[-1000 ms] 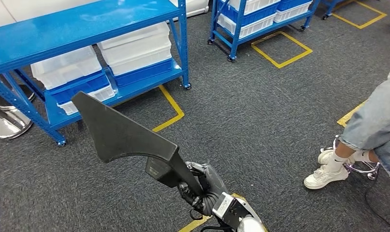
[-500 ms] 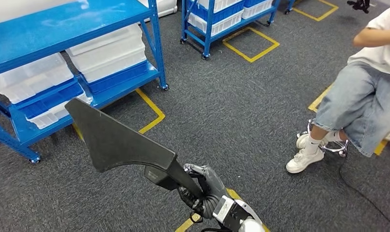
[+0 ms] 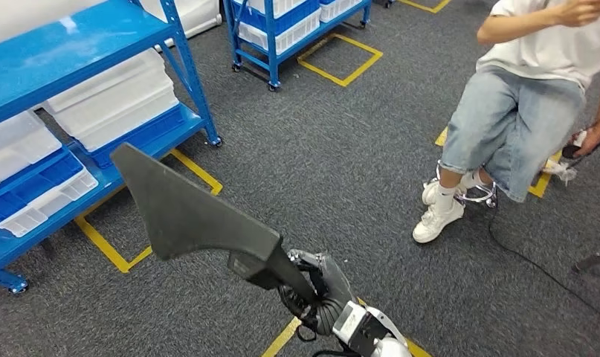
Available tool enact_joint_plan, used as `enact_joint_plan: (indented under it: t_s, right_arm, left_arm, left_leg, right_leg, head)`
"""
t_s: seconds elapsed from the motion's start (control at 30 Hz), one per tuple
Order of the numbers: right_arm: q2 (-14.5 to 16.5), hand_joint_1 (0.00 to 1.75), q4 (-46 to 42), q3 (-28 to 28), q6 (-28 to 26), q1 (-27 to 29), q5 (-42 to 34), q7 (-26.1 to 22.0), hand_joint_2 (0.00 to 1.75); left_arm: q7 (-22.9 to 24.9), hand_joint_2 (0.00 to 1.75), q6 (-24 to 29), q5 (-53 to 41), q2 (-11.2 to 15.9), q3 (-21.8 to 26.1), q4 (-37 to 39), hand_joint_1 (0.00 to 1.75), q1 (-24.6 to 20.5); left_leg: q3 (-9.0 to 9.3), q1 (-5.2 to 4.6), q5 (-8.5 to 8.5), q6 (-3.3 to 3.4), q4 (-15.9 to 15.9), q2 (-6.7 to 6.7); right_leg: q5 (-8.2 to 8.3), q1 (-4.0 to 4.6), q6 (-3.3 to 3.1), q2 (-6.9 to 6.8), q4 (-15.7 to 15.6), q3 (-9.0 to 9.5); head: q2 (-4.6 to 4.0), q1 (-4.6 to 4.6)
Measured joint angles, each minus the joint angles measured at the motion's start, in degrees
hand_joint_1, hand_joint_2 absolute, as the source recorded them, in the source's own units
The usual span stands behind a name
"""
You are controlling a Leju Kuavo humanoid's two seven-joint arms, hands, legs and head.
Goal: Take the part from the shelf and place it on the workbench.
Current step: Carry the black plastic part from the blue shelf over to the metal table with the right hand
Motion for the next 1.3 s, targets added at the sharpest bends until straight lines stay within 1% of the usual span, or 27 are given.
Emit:
enact_joint_plan:
  t_s: [0.07,0.1,0.13,0.17,0.23,0.3,0.37,0.4,0.47,0.53,0.57,0.6,0.63,0.67,0.7,0.77,0.83,0.9,0.97,1.03,1.07,1.1,1.13,1.17,1.2,1.23,1.3]
  right_arm:
    - [-0.02,1.69,0.02,0.0,-0.01,0.09,0.01,0.03,1.75]
    - [-0.03,1.69,0.02,0.0,-0.01,0.17,0.01,0.04,1.75]
    - [-0.04,1.69,0.02,0.0,-0.01,0.24,0.01,0.04,1.75]
    - [-0.04,1.69,0.02,0.0,-0.01,0.27,0.01,0.04,1.75]
    - [-0.04,1.69,0.02,0.0,-0.01,0.25,0.01,0.03,1.75]
    - [-0.04,1.69,0.02,0.0,0.02,0.22,0.0,0.05,1.75]
    - [-0.06,1.69,0.02,0.0,0.1,0.22,0.0,0.08,1.75]
    - [-0.08,1.69,0.02,0.0,0.16,0.22,0.0,0.09,1.75]
    - [-0.11,1.69,0.02,0.0,0.28,0.07,0.0,0.12,1.75]
    - [-0.13,1.69,0.05,0.0,0.34,-0.07,-0.01,0.14,1.75]
    - [-0.14,1.69,0.11,0.0,0.34,-0.08,-0.02,0.17,1.75]
    - [-0.15,1.69,0.22,0.0,0.36,-0.08,-0.05,0.22,1.75]
    - [-0.16,1.69,0.37,0.0,0.4,-0.12,-0.11,0.31,1.75]
    - [-0.16,1.69,0.53,0.0,0.45,-0.24,-0.21,0.41,1.75]
    - [-0.15,1.69,0.71,0.0,0.5,-0.49,-0.33,0.53,1.75]
    - [0.09,1.69,1.13,0.0,0.54,-1.42,-0.68,0.8,1.75]
    - [0.55,1.69,1.62,0.0,0.43,-2.4,-1.1,1.05,1.75]
    - [0.88,1.69,2.01,0.0,0.3,-2.87,-1.39,1.2,1.75]
    - [1.14,1.69,2.38,0.01,0.3,-3.21,-1.46,1.28,1.75]
    - [1.55,1.69,2.75,0.02,0.33,-3.54,-1.46,1.3,1.75]
    - [1.71,1.69,2.95,0.02,0.33,-3.63,-1.46,1.3,1.75]
    - [1.78,1.69,3.16,0.02,0.33,-3.64,-1.46,1.31,1.75]
    - [1.79,1.69,3.37,0.02,0.34,-3.63,-1.46,1.32,1.75]
    - [1.81,1.69,3.55,0.02,0.34,-3.63,-1.46,1.33,1.75]
    - [1.85,1.69,3.66,0.02,0.34,-3.64,-1.46,1.34,1.75]
    - [1.93,1.69,3.72,0.03,0.35,-3.67,-1.47,1.34,1.75]
    - [2.11,1.69,3.8,0.04,0.37,-3.8,-1.48,1.37,1.75]
  left_arm:
    - [0.01,1.75,0.0,0.0,0.0,0.0,0.0,0.0,0.04]
    - [0.02,1.75,0.0,0.0,0.01,0.0,0.0,0.0,0.1]
    - [0.03,1.75,0.0,0.0,0.01,0.0,0.0,0.0,0.17]
    - [0.04,1.75,0.0,0.0,0.02,-0.01,0.0,0.0,0.22]
    - [0.03,1.75,0.0,0.0,0.03,-0.02,0.0,0.0,0.32]
    - [0.02,1.75,0.0,0.0,0.03,-0.02,0.0,0.0,0.26]
    - [0.03,1.75,-0.01,0.0,0.02,-0.02,0.0,0.0,0.07]
    - [0.03,1.75,-0.03,0.0,0.02,-0.02,0.0,0.0,0.01]
    - [0.02,1.75,-0.07,0.0,0.01,-0.02,0.0,0.0,0.0]
    - [0.02,1.75,-0.07,0.0,0.03,-0.02,0.0,0.0,0.08]
    - [0.02,1.75,-0.07,0.01,0.05,-0.02,0.0,0.0,0.14]
    - [0.02,1.75,-0.07,0.03,0.07,-0.02,0.0,0.0,0.19]
    - [0.01,1.75,-0.07,0.05,0.1,-0.02,0.0,0.0,0.21]
    - [-0.03,1.75,-0.07,0.1,0.11,-0.02,0.0,0.0,0.19]
    - [-0.12,1.75,-0.09,0.16,0.13,-0.02,0.0,0.0,0.15]
    - [-0.45,1.75,-0.19,0.43,0.22,-0.01,0.0,0.0,0.06]
    - [-0.72,1.75,-0.32,0.7,0.42,0.01,0.0,0.0,-0.06]
    - [-0.79,1.75,-0.44,0.76,0.6,0.02,0.0,0.0,-0.23]
    - [-0.84,1.75,-0.54,0.78,0.78,0.03,0.0,0.0,-0.3]
    - [-0.84,1.75,-0.62,0.82,0.94,0.06,0.0,0.0,-0.22]
    - [-0.84,1.75,-0.66,0.85,1.01,0.09,0.0,0.0,-0.16]
    - [-0.83,1.75,-0.7,0.85,1.08,0.13,0.0,0.0,-0.09]
    - [-0.83,1.75,-0.75,0.85,1.15,0.16,0.0,0.0,-0.01]
    - [-0.83,1.75,-0.8,0.85,1.22,0.19,0.0,0.0,0.07]
    - [-0.83,1.75,-0.86,0.84,1.31,0.21,0.0,0.0,0.15]
    - [-0.83,1.75,-0.92,0.84,1.39,0.23,0.0,0.0,0.23]
    - [-0.8,1.75,-0.99,0.83,1.52,0.29,0.0,0.0,0.28]
  left_leg:
    - [-3.45,0.0,-2.75,-0.1,6.89,-0.81]
    - [-4.41,0.0,-2.75,-0.13,8.54,-0.88]
    - [-4.41,0.01,-1.6,-0.13,8.08,-0.94]
    - [-3.43,0.04,0.48,-0.11,5.5,-1.22]
    - [-0.46,0.19,4.16,-0.01,-1.89,-3.06]
    - [1.01,0.26,5.05,0.29,-5.45,-4.69]
    - [1.16,0.22,5.04,0.87,-5.74,-4.24]
    - [1.28,0.25,5.22,1.23,-6.02,-3.63]
    - [1.53,0.39,5.58,2.0,-6.65,-2.38]
    - [1.57,0.25,5.63,2.35,-6.82,-1.18]
    - [1.55,0.17,5.58,2.37,-6.81,-0.53]
    - [1.58,0.14,5.51,2.37,-6.81,0.13]
    - [1.63,0.13,5.42,2.35,-6.81,0.76]
    - [1.73,0.13,5.33,2.29,-6.81,1.34]
    - [1.9,0.13,5.21,2.18,-6.81,1.86]
    - [2.17,-0.03,4.93,1.75,-6.79,2.77]
    - [2.37,-0.16,4.73,1.14,-6.85,3.6]
    - [2.72,-0.12,4.47,0.5,-6.87,4.0]
    - [1.97,-0.02,2.84,0.05,-4.66,2.27]
    - [-1.09,0.05,-0.43,-0.15,1.67,-0.11]
    - [-3.02,0.04,-1.83,-0.21,5.38,-0.62]
    - [-4.5,0.05,-2.35,-0.27,8.02,-0.84]
    - [-5.17,0.05,-1.77,-0.29,8.81,-0.94]
    - [-4.82,0.07,-0.09,-0.27,7.35,-1.08]
    - [-3.6,0.13,2.24,-0.23,4.05,-1.54]
    - [-2.11,0.21,4.09,-0.14,0.37,-2.65]
    - [-0.04,0.34,5.75,0.05,-4.74,-4.71]
  right_leg:
    - [-0.05,0.07,-0.24,1.14,0.14,-0.04]
    - [-0.09,0.1,-0.28,1.84,0.26,-0.03]
    - [-0.14,0.08,-0.27,2.61,0.41,-0.03]
    - [-0.22,0.02,-0.18,3.38,0.61,-0.01]
    - [-0.52,-0.03,0.25,4.68,1.27,-0.2]
    - [-0.64,-0.08,0.89,5.71,1.8,-0.76]
    - [-0.41,-0.17,1.51,6.67,1.77,-1.15]
    - [-0.48,-0.13,1.76,6.49,1.9,-1.24]
    - [-2.18,0.03,2.3,4.27,4.5,-2.45]
    - [-5.56,-0.17,2.85,1.57,11.03,-5.56]
    - [-6.81,-0.34,3.06,1.08,14.36,-7.22]
    - [-7.14,-0.49,3.19,0.83,16.34,-8.23]
    - [-6.4,-0.6,3.24,0.68,16.23,-8.21]
    - [-4.78,-0.65,3.2,0.44,14.01,-7.09]
    - [-2.76,-0.63,3.03,-0.15,10.14,-5.06]
    - [-0.59,-0.06,2.35,-2.0,3.32,-1.58]
    - [-0.62,0.55,1.63,-2.57,1.23,-0.72]
    - [-0.42,0.47,1.02,-1.43,0.82,-0.57]
    - [-0.11,0.06,0.31,-0.48,0.22,-0.14]
    - [0.02,-0.09,-0.2,0.45,0.04,0.03]
    - [0.0,-0.03,-0.34,1.01,0.09,0.01]
    - [-0.04,0.02,-0.4,1.67,0.18,0.02]
    - [-0.1,0.04,-0.42,2.38,0.3,0.04]
    - [-0.17,0.02,-0.38,3.15,0.48,0.05]
    - [-0.29,-0.04,-0.26,3.9,0.71,0.05]
    - [-0.44,-0.09,-0.09,4.58,1.01,-0.03]
    - [-0.72,-0.12,0.46,5.76,1.69,-0.51]
  head:
    - [0.0,-0.01]
    - [0.0,-0.01]
    - [0.0,-0.01]
    - [0.0,-0.01]
    - [0.0,-0.01]
    - [0.0,0.0]
    - [0.0,0.02]
    - [0.0,0.03]
    - [0.0,0.19]
    - [0.0,0.34]
    - [0.0,0.33]
    - [0.0,0.34]
    - [0.0,0.34]
    - [0.0,0.34]
    - [0.0,0.35]
    - [0.0,0.34]
    - [0.0,0.32]
    - [0.0,0.33]
    - [0.0,0.31]
    - [0.0,0.28]
    - [0.0,0.26]
    - [0.0,0.27]
    - [0.0,0.27]
    - [0.0,0.26]
    - [0.0,0.26]
    - [0.0,0.27]
    - [0.0,0.29]
